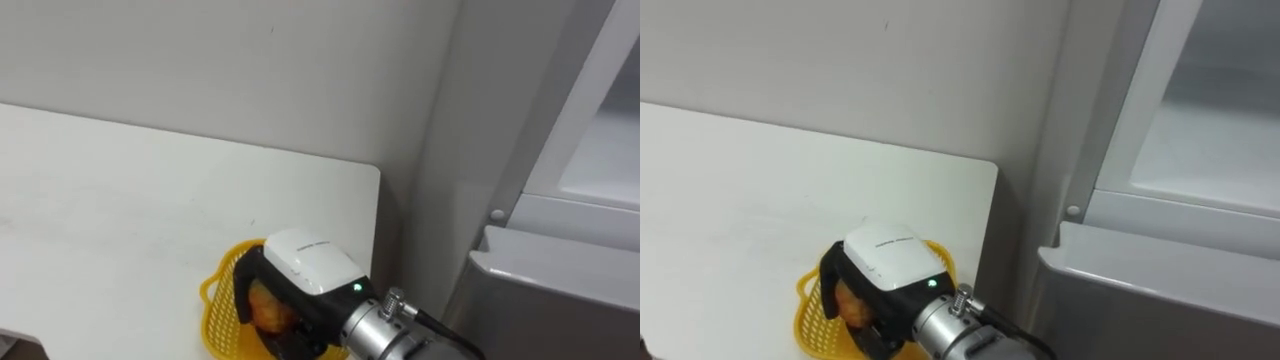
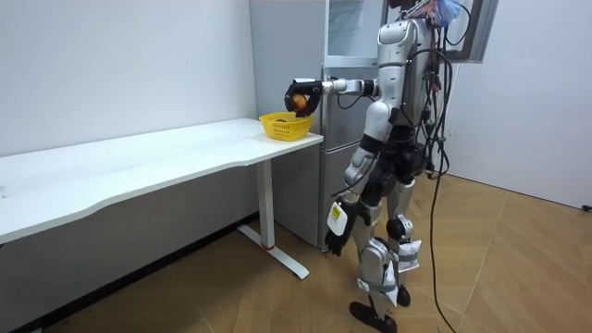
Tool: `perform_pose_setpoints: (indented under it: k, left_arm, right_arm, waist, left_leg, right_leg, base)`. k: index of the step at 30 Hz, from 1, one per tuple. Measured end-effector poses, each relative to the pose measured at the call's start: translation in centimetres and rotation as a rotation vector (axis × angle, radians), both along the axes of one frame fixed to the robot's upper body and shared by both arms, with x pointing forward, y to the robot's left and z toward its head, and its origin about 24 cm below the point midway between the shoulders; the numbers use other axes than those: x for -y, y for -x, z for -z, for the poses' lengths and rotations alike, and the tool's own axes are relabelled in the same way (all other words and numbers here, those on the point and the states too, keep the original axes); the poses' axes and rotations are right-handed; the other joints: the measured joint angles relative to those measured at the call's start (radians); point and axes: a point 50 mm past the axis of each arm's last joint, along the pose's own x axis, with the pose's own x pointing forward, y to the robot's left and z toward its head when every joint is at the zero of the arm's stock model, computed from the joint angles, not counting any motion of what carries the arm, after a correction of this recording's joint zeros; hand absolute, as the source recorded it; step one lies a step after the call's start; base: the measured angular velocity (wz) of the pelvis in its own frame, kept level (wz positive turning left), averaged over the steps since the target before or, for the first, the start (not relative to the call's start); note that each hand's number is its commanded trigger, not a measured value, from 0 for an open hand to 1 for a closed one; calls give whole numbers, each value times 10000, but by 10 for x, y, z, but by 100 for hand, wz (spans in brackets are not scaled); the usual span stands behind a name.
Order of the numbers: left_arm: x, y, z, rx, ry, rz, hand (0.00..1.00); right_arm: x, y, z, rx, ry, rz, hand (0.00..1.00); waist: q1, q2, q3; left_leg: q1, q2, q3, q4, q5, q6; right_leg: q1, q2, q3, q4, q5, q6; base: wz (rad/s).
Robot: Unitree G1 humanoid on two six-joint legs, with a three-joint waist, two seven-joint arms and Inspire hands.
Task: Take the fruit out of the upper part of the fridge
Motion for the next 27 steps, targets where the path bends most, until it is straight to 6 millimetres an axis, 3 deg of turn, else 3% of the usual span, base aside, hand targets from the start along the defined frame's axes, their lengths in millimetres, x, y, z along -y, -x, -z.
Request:
perform_pose_setpoints:
  k: [8, 27]
  left_arm:
    - [2, 0, 1, -41, 87, -1, 0]
    - [9, 4, 4, -284, 294, 115, 0]
  right_arm:
    - [0, -1, 10, -300, 529, 44, 0]
    - [1, -2, 10, -365, 460, 74, 0]
  waist:
    - [-28, 1, 1]
    - [-97, 10, 8]
  left_leg:
    - [1, -12, 36, 3, 2, 4]
    - [28, -18, 16, -4, 2, 4]
  right_leg:
    - [-17, -28, -17, 29, 5, -9]
    - [55, -27, -28, 0, 5, -9]
  base:
    - [-1]
    - [0]
